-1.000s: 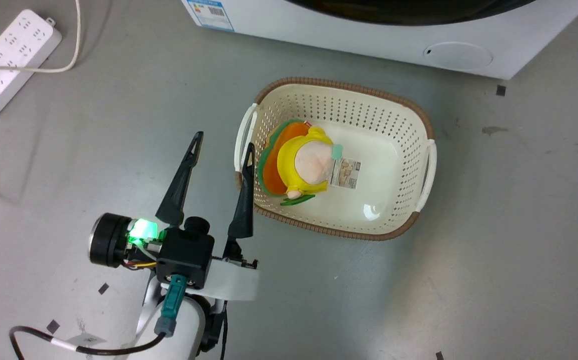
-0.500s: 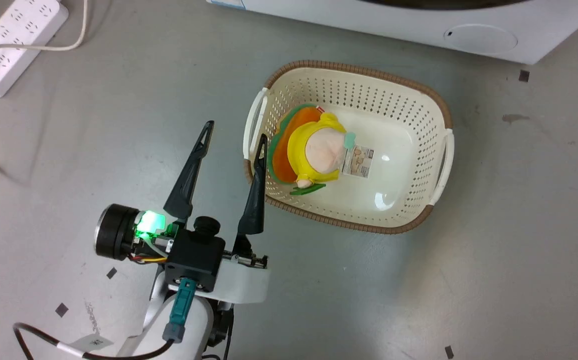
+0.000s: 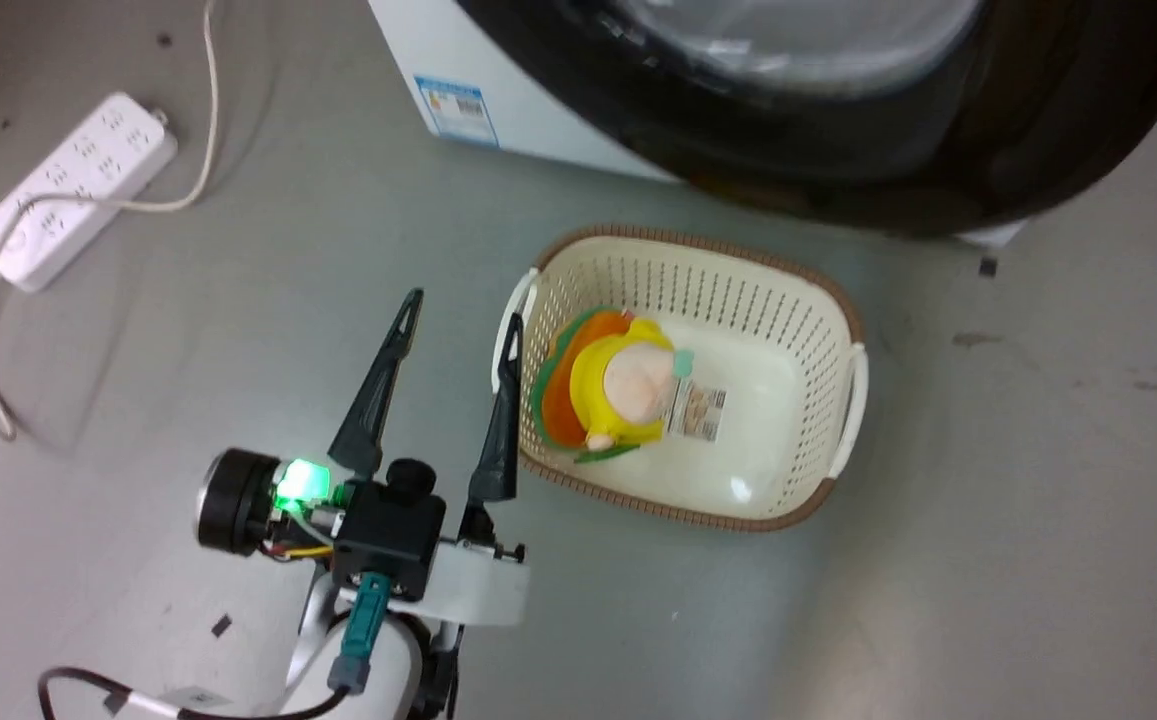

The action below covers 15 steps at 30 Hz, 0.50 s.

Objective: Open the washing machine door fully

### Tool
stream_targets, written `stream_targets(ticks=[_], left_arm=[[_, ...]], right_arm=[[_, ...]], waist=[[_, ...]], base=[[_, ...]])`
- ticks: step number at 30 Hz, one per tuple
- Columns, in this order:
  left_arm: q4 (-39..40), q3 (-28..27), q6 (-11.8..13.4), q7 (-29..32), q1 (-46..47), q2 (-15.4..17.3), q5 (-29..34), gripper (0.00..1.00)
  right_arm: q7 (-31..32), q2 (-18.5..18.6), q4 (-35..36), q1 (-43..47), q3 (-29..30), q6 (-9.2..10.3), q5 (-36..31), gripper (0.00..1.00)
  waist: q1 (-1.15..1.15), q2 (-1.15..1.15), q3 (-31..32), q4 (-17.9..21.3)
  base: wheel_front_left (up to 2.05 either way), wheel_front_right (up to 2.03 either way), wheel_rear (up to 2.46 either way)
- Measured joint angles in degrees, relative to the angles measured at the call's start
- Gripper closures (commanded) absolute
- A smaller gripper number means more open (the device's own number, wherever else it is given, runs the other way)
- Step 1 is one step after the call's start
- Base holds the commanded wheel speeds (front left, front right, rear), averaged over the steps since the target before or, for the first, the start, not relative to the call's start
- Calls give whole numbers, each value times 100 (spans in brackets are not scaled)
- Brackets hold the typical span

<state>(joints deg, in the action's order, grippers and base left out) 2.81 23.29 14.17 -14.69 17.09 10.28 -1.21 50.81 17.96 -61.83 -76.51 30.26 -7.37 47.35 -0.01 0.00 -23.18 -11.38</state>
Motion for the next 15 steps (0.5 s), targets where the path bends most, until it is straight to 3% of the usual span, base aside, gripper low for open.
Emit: stream_targets(ticks=[6,15], left_arm=[[-88,-16,-7,0,-268,9,-45,0],[-160,-81,-74,0,-513,20,-54,0]], right_arm=[[523,-338,324,813,90,-5,261,100],[1141,-1059,1436,2016,77,-5,431,100]], waist=[[0,0,462,92],[0,0,970,171]], base=[[0,0,0],[0,0,0]])
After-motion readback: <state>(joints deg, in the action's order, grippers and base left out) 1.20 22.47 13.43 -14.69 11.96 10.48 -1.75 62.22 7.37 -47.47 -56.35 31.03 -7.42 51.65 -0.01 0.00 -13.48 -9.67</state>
